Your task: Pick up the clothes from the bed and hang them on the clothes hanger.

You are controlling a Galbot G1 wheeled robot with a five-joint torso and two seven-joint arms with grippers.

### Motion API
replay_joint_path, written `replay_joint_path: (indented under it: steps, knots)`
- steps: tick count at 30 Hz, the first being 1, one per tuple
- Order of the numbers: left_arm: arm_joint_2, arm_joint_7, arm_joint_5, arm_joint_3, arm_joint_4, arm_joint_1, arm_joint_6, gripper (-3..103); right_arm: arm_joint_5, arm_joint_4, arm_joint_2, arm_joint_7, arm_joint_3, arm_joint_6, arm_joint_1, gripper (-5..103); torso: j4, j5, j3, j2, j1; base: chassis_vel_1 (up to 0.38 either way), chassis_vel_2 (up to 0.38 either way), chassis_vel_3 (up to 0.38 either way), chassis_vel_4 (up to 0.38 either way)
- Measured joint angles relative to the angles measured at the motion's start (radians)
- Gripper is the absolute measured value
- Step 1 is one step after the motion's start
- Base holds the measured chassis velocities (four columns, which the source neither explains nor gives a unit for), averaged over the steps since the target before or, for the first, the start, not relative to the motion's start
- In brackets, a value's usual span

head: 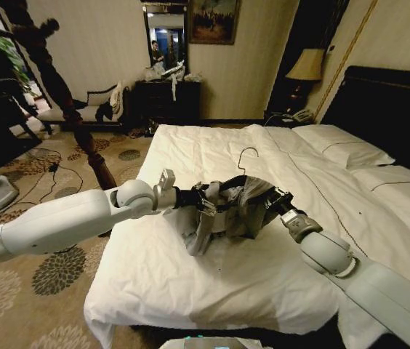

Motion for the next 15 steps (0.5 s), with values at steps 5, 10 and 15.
replay_joint_path:
  steps: [5, 10, 15]
  knots:
    - [0.002, 0.013, -0.01, 0.023, -0.002, -0.025, -0.005, 80, -0.01, 0.002, -0.002, -0.003, 0.001, 0.013, 0.009, 20, 0.0002, -0.0002, 0.0, 0.0, 0.0, 0.0, 0.0, 0.0, 0.0]
    - [0.007, 0.044, -0.033, 0.041, -0.006, -0.044, -0.01, 64, -0.042, 0.004, -0.007, -0.012, 0.006, 0.045, 0.009, 21, 0.0002, -0.0003, 0.0, 0.0, 0.0, 0.0, 0.0, 0.0, 0.0]
    - [0.005, 0.049, -0.077, 0.035, -0.016, -0.045, -0.011, 47, -0.058, -0.006, -0.005, -0.01, 0.006, 0.1, 0.009, 21, 0.0002, -0.0003, 0.0, 0.0, 0.0, 0.0, 0.0, 0.0, 0.0]
